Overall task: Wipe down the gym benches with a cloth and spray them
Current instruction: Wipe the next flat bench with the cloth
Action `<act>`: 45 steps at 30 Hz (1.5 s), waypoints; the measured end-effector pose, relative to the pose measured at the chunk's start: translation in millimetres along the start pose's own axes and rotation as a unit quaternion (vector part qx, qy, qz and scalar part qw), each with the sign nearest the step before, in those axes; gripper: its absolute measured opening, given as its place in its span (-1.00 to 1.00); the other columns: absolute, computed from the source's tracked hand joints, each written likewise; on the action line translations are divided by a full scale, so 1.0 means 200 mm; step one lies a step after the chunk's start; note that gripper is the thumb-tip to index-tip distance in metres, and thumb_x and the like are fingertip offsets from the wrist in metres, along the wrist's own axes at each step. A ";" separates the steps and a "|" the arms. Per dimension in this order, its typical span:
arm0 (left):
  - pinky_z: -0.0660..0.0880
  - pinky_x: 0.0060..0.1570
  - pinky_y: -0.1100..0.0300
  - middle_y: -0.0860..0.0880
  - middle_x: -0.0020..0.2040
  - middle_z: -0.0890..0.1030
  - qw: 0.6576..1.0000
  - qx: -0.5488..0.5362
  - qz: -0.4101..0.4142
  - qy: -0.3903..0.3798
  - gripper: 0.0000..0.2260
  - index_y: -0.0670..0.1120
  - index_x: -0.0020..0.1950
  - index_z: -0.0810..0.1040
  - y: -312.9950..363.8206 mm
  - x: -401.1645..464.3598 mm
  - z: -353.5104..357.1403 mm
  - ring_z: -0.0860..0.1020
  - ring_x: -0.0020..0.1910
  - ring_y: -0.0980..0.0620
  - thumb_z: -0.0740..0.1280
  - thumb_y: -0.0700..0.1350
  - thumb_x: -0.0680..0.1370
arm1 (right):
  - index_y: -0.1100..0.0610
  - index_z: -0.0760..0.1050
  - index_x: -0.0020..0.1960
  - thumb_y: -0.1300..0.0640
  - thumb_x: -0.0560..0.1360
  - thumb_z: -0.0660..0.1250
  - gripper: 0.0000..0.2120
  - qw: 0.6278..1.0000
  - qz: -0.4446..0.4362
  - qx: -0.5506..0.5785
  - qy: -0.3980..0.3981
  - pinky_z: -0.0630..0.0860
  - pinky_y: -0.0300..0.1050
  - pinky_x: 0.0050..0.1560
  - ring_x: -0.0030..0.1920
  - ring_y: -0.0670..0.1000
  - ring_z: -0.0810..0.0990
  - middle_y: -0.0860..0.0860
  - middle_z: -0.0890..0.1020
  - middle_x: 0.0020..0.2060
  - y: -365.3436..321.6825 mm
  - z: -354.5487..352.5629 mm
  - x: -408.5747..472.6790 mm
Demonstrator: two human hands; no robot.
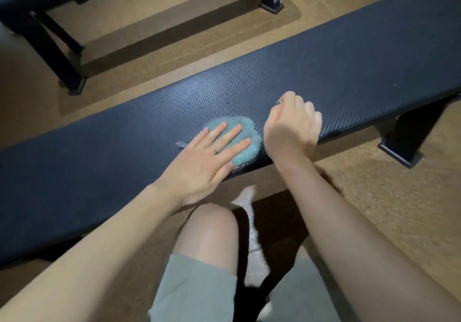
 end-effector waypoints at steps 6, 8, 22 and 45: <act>-0.05 0.62 -0.07 0.14 0.68 0.00 0.997 -0.043 -0.069 0.010 -0.54 0.27 0.65 0.05 -0.27 -0.23 0.00 -0.07 0.67 0.04 -0.10 0.13 0.72 | 0.12 0.44 -0.14 0.17 0.61 0.15 -0.83 0.999 -0.016 -0.019 0.027 0.29 0.03 -0.25 -0.30 0.11 0.42 0.04 0.47 -0.31 -0.01 -0.01 -0.02; -0.08 0.62 -0.04 0.11 0.68 0.03 0.996 -0.036 -0.080 0.019 -0.53 0.26 0.64 0.08 -0.31 -0.11 -0.02 -0.03 0.67 -0.01 -0.10 0.15 0.70 | 0.11 0.43 -0.14 0.15 0.61 0.15 -0.83 0.999 -0.015 -0.023 0.018 0.26 0.02 -0.25 -0.29 0.11 0.42 0.03 0.47 -0.31 -0.02 0.00 -0.02; 0.05 0.60 -0.12 0.05 0.66 0.14 0.993 -0.073 -0.085 0.035 -0.51 0.17 0.63 0.18 -0.83 -0.14 -0.05 0.07 0.65 -0.05 -0.09 0.16 0.69 | 0.15 0.47 -0.08 0.11 0.63 0.14 -0.80 0.998 0.040 0.048 -0.002 0.35 0.06 -0.12 -0.20 0.13 0.48 0.05 0.57 -0.21 0.01 -0.02 -0.03; 0.41 0.16 -0.10 -0.23 0.29 0.56 0.985 -0.110 -0.118 0.056 -0.62 0.03 0.46 0.33 -0.58 0.92 -0.29 0.53 0.28 -0.25 -0.04 0.11 0.72 | 0.13 0.45 -0.14 0.13 0.61 0.17 -0.81 0.995 0.068 0.064 0.016 0.35 0.00 -0.14 -0.25 0.06 0.42 0.00 0.53 -0.26 0.00 -0.03 -0.02</act>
Point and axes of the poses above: each hand's wrist, its own x-axis towards the middle knuckle, its own z-axis out of the palm, y = z × x, the point moved 8 cm from there along x, towards the middle knuckle
